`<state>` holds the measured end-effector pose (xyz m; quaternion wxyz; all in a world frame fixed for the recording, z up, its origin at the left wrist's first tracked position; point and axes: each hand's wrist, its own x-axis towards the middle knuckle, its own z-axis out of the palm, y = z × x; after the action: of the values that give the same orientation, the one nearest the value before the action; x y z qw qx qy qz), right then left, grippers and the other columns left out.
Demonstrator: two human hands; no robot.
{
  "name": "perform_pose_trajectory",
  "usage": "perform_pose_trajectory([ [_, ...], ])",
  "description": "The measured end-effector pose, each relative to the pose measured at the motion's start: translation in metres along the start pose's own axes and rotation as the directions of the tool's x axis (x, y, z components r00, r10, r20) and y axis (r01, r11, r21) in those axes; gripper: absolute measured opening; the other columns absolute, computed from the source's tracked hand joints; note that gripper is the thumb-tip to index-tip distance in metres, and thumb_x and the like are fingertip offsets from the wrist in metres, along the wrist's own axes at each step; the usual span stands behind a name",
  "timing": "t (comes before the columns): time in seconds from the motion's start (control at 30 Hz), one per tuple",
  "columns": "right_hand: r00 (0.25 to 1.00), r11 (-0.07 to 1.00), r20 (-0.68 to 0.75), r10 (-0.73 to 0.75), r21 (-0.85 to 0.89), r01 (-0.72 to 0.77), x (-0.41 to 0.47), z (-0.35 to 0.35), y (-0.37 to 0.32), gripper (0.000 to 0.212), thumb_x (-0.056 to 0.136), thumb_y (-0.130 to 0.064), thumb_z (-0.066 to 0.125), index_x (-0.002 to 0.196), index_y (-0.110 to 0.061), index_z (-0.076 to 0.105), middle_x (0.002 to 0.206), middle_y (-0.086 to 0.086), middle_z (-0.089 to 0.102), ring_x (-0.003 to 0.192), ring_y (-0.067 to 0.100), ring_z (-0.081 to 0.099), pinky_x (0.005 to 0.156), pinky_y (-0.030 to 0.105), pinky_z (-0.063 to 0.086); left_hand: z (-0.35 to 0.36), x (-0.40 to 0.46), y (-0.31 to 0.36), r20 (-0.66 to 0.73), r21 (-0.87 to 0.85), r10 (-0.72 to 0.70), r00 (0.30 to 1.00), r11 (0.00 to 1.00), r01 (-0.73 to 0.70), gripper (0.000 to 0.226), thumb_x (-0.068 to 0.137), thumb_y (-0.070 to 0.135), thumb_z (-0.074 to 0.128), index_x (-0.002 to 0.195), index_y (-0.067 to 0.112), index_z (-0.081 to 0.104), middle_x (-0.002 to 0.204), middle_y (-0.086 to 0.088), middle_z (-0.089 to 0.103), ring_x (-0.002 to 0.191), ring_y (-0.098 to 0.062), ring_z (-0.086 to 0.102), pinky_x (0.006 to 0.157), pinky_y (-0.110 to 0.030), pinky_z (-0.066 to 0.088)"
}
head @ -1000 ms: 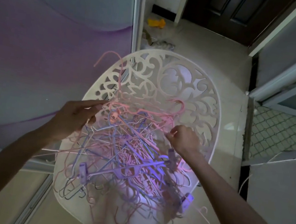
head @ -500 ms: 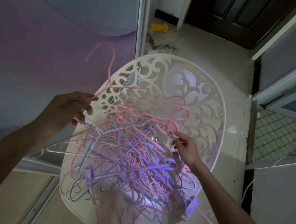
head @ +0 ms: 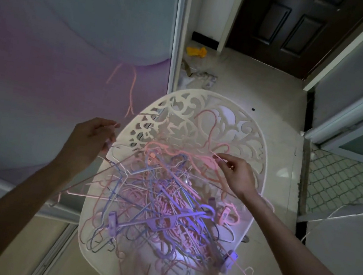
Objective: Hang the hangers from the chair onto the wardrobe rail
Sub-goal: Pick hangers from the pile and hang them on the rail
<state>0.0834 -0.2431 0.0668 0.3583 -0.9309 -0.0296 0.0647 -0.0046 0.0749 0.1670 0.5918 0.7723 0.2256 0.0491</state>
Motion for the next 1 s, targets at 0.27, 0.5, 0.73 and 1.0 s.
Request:
perform_pose_trajectory([
  [0.27,0.989,0.958,0.047,-0.143,-0.243,0.150,-0.014,-0.017,-0.044,0.027,0.093,-0.039,0.050,0.116,-0.036,0.064,0.111,-0.003,0.070,0.099,0.025,0.065,0.067,0.032,0.044,-0.022,-0.005,0.019,-0.012,0.026,0.004,1.000,1.000,-0.004,0.019,0.094,-0.001,0.044,0.102,0.007,0.059,0.043,0.018,0.058,0.033,0.001,0.047,0.034,-0.004,0.030],
  [0.5,0.991,0.977,0.007,-0.134,-0.168,0.133,-0.028,-0.044,-0.092,0.025,0.094,-0.031,0.052,0.114,-0.029,0.067,0.054,-0.017,0.049,0.062,0.013,0.045,0.053,0.025,0.033,-0.036,-0.018,0.015,-0.004,0.047,-0.089,0.996,0.995,0.089,0.023,0.093,-0.002,0.046,0.109,-0.008,0.061,0.048,0.009,0.063,0.039,0.003,0.053,0.041,-0.006,0.040],
  [0.73,0.982,0.996,0.173,-0.081,-0.013,0.085,-0.039,-0.081,-0.132,0.024,0.094,-0.025,0.053,0.111,-0.020,0.069,0.089,0.005,0.070,0.056,0.006,0.049,0.058,0.025,0.038,-0.047,-0.049,0.056,0.061,-0.109,-0.341,0.938,0.932,0.346,0.011,0.095,0.010,0.049,0.095,0.012,0.059,0.036,0.013,0.056,0.026,0.003,0.044,0.036,-0.006,0.025],
  [1.0,0.881,0.988,0.468,-0.071,0.153,-0.002,-0.079,-0.133,-0.190,0.026,0.094,-0.022,0.054,0.116,-0.015,0.065,0.057,-0.003,0.034,0.047,0.008,0.023,0.041,0.017,0.018,-0.064,-0.142,0.101,0.087,-0.204,-0.413,0.907,0.884,0.422,0.023,0.097,0.020,0.046,0.075,0.019,0.055,0.055,0.013,0.064,0.056,-0.005,0.056,0.063,-0.019,0.034],
])
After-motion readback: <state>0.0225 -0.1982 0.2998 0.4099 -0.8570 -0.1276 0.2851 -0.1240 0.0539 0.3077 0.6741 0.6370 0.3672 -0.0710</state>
